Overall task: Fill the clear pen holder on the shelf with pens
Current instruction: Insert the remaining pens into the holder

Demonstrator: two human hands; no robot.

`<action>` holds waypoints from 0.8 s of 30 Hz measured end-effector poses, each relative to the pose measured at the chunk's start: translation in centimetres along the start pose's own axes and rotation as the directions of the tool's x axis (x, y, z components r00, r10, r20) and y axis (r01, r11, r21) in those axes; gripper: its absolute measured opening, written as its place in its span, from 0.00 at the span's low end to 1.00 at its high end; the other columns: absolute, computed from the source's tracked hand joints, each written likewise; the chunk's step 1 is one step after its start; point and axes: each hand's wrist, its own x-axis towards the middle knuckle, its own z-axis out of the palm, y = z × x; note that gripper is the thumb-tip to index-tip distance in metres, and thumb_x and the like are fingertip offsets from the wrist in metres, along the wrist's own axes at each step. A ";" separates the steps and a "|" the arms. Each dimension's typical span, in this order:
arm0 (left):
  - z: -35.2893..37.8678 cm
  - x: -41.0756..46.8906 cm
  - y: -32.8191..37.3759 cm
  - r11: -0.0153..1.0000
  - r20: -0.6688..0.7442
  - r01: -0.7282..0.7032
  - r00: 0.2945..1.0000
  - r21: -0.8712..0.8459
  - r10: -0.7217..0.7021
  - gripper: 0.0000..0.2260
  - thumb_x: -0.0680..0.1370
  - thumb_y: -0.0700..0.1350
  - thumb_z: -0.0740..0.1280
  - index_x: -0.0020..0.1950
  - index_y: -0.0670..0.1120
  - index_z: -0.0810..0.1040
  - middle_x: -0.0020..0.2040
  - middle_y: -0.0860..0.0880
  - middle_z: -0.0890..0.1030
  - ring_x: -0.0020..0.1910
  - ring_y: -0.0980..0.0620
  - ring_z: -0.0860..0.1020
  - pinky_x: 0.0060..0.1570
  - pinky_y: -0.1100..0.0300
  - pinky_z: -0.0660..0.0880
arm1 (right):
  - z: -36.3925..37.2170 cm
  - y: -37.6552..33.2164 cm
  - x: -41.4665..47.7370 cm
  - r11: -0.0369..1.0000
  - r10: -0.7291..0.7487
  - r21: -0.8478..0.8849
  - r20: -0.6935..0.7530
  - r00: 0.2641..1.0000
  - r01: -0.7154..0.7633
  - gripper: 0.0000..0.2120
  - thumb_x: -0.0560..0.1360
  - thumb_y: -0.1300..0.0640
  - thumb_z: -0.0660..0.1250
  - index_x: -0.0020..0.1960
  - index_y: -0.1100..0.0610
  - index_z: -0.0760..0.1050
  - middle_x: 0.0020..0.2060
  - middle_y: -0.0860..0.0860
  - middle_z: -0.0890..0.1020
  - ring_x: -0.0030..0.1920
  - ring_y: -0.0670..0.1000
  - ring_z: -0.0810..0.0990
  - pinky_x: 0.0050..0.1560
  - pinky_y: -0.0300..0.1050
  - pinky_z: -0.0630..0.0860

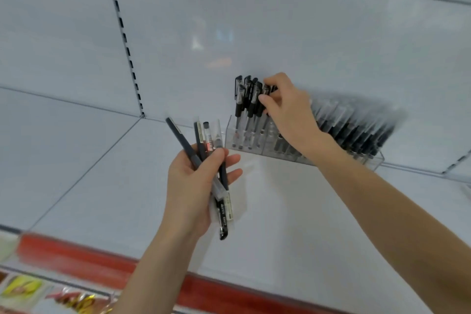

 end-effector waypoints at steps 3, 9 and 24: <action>0.2 0.0 -0.1 1.000 0.001 -0.001 1.000 -0.001 0.001 0.01 0.75 0.34 0.65 0.45 0.38 0.73 0.39 0.42 0.77 0.36 0.51 0.83 0.34 0.60 0.80 | 0.2 0.0 0.0 0.999 -0.018 -0.043 0.035 0.999 0.020 0.11 0.78 0.60 0.60 0.59 0.62 0.68 0.41 0.59 0.78 0.41 0.60 0.79 0.47 0.56 0.75; 0.1 0.0 0.3 0.999 0.089 0.030 0.996 -0.031 -0.027 0.01 0.75 0.35 0.65 0.45 0.39 0.74 0.37 0.45 0.82 0.38 0.50 0.84 0.35 0.60 0.80 | -0.7 -0.8 -0.9 1.000 0.016 0.015 0.047 0.999 -0.017 0.20 0.78 0.57 0.60 0.69 0.53 0.64 0.42 0.58 0.81 0.43 0.54 0.80 0.47 0.44 0.76; -0.3 -0.4 -0.2 0.987 0.312 0.031 0.947 0.157 -0.079 0.03 0.75 0.34 0.64 0.47 0.40 0.75 0.38 0.46 0.85 0.39 0.47 0.84 0.35 0.59 0.80 | -4.7 -3.5 -3.9 0.789 0.302 0.561 -0.003 0.953 -0.248 0.03 0.73 0.59 0.68 0.47 0.55 0.78 0.34 0.48 0.84 0.34 0.46 0.82 0.39 0.38 0.80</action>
